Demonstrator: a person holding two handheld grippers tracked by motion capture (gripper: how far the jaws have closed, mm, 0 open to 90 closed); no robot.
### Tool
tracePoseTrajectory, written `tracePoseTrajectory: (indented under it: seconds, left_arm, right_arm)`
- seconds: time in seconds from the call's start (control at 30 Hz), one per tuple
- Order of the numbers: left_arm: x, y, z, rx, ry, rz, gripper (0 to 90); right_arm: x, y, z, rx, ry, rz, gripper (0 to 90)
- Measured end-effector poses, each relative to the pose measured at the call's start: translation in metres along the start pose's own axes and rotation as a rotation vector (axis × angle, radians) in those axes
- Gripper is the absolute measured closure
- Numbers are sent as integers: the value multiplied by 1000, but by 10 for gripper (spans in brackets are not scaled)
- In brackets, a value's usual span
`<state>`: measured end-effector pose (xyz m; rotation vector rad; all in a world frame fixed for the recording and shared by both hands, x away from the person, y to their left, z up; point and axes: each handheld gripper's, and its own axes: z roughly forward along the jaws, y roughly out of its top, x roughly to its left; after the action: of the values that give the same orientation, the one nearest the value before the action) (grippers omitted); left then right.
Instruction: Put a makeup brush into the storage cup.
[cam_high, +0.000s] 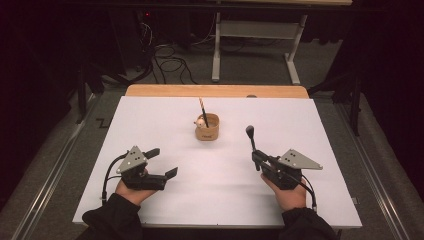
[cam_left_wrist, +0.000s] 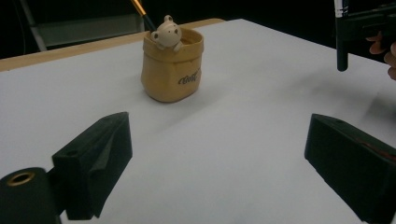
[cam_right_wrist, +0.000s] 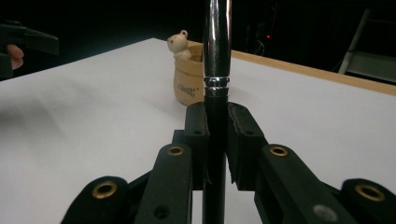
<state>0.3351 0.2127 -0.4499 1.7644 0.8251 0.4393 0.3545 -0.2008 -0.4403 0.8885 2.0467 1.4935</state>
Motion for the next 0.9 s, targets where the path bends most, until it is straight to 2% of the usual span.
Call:
tracePoseTrajectory:
  seconds: [0.13, 0.27, 0.57, 0.9]
  left_arm:
    - [-3, 10, 4, 0, -13, 14, 14]
    - [-4, 19, 10, -2, -8, 16, 2]
    - [-3, 35, 24, -30, -17, 14, 1]
    - [-12, 49, 39, -37, -50, 26, 2]
  right_arm:
    - [5, 11, 5, -18, 10, -14, 810]
    - [9, 18, 11, -36, 18, -17, 810]
    - [17, 29, 25, -56, 30, -29, 810]
    - [26, 38, 35, -84, 40, -37, 810]
